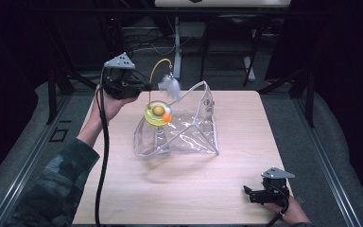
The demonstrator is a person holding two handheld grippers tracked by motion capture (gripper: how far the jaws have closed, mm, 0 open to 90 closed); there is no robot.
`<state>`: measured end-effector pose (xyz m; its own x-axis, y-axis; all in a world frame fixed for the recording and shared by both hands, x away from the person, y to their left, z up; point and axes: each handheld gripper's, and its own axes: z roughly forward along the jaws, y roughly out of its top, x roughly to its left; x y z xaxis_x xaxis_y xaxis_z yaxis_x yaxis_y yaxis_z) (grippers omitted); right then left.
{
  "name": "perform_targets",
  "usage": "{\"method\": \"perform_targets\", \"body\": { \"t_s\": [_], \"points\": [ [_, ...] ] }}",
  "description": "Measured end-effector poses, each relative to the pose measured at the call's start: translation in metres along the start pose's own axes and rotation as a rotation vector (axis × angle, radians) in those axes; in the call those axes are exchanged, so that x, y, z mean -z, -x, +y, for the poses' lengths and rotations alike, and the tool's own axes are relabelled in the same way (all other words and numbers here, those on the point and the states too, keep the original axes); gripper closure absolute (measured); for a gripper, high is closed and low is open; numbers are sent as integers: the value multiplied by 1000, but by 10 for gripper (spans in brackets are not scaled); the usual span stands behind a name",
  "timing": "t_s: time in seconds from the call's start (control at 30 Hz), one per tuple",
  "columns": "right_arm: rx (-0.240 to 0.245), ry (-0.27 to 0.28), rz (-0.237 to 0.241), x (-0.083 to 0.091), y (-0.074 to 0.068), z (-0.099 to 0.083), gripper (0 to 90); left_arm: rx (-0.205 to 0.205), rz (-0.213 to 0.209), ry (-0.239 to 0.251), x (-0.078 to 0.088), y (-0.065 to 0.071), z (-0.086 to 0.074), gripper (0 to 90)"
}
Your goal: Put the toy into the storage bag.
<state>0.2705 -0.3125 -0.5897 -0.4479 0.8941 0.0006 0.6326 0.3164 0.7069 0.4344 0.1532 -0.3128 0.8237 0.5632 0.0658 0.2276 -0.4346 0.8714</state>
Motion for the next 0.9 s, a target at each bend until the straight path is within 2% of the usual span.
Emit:
{"method": "perform_targets", "body": {
  "t_s": [0.23,0.27,0.4,0.67,0.87,0.9],
  "points": [
    [3,-4,-1,0,0,0,0,-11,-27,-17,-17,6,-4,888],
    [4,-5,0,0,0,0,0,12,-38,-4,-23,6,-7,888],
    [-1,-1,0,0,0,0,0,18,-46,-8,-31,6,-11,888],
    [-5,3,5,0,0,0,0,36,-49,-42,-51,8,-24,888],
    [-9,13,7,-1,-1,0,0,43,-51,-86,-65,8,-36,887],
    [2,1,-6,0,0,0,0,44,-48,-90,-67,8,-37,887]
  ]
}}
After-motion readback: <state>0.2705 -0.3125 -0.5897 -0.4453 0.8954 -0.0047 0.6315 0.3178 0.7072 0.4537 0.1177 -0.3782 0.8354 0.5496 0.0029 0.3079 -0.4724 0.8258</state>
